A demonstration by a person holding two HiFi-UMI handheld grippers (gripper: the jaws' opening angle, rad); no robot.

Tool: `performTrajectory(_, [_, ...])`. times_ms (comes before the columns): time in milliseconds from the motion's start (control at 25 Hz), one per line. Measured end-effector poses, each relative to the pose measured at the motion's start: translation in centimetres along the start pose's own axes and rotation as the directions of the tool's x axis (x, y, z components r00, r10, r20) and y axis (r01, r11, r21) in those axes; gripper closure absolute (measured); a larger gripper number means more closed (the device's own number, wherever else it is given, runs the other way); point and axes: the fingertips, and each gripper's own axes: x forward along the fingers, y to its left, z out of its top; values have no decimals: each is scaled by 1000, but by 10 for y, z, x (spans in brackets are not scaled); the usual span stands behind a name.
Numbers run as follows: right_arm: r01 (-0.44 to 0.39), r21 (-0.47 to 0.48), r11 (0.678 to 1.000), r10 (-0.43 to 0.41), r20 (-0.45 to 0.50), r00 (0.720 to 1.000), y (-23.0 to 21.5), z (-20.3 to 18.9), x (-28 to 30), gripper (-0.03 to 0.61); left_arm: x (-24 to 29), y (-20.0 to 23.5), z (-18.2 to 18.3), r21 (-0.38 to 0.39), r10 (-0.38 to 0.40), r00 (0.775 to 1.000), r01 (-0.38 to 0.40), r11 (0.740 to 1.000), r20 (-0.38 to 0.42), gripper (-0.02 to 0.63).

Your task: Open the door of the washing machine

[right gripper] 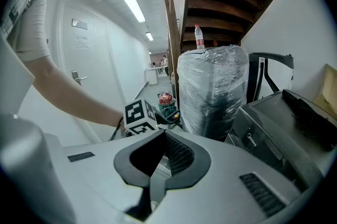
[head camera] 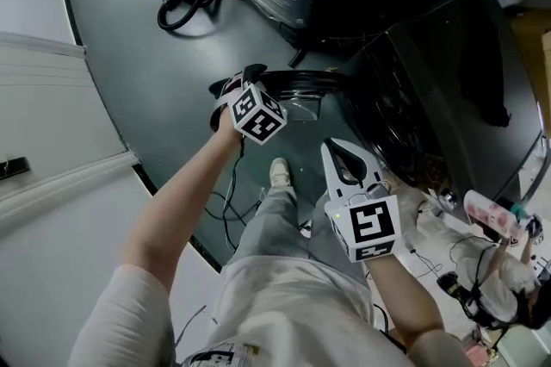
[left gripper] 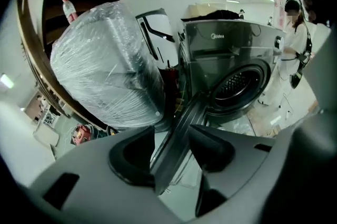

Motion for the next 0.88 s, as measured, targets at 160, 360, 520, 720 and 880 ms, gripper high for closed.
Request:
performTrajectory(160, [15, -4, 1000, -14, 40, 999, -1, 12, -12, 552, -41, 4, 9, -90, 31, 997, -25, 996, 68, 403])
performTrajectory(360, [19, -25, 999, -16, 127, 992, 2, 39, -34, 552, -103, 9, 34, -158, 86, 983, -61, 986, 162, 405])
performTrajectory(520, [31, -70, 997, -16, 204, 979, 5, 64, -57, 552, -148, 8, 55, -163, 152, 964, -118, 980, 219, 407])
performTrajectory(720, [39, -99, 994, -12, 258, 966, 4, 90, -83, 552, -204, -3, 83, -181, 188, 936, -138, 974, 297, 408])
performTrajectory(880, [49, -129, 990, -7, 306, 952, 5, 112, -107, 552, -249, -8, 103, -229, 208, 904, -128, 965, 373, 425])
